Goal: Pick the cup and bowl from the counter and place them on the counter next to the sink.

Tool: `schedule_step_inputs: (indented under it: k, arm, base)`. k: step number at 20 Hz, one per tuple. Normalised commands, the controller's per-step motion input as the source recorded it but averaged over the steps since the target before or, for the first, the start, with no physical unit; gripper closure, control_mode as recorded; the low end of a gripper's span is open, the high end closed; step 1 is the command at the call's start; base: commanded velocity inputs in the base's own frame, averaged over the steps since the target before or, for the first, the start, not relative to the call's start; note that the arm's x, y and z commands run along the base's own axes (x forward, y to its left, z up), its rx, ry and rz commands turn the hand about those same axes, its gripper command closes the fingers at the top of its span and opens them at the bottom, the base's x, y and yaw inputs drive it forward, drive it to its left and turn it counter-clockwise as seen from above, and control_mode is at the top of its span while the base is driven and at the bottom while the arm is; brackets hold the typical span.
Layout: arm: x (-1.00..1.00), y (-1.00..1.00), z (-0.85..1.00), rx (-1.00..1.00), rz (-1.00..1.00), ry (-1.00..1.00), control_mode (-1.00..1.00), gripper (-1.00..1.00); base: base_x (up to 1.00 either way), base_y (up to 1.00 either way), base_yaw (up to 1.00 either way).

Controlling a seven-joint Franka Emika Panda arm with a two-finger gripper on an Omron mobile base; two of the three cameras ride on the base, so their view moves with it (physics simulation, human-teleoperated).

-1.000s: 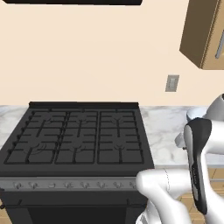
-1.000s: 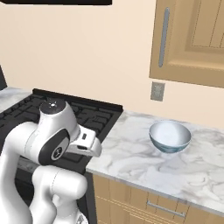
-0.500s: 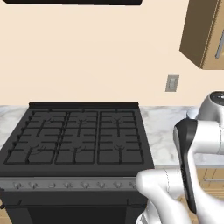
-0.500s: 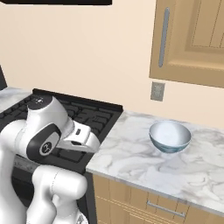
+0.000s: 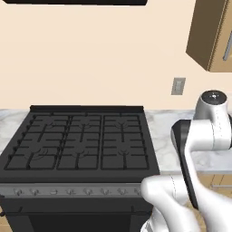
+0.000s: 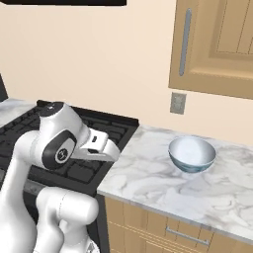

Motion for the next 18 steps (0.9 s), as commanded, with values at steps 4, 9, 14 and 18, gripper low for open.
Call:
schedule_step_inputs:
  k: [4,9,14,18]
  arm:
    - [0.57,-0.24,0.00,0.00,0.00,0.00,-1.00,-1.00]
    - [0.47,-0.32,0.00,0.00,0.00,0.02,-1.00,-1.00]
    - [0.24,-0.35,0.00,0.00,0.00,0.06,-1.00,-1.00]
    - [0.29,-0.39,-0.03,0.00,0.00,0.04,-1.00,-1.00]
  base:
    - [0.00,0.00,0.00]
    - [0.00,0.00,0.00]
    - [0.00,0.00,0.00]
    - [0.00,0.00,0.00]
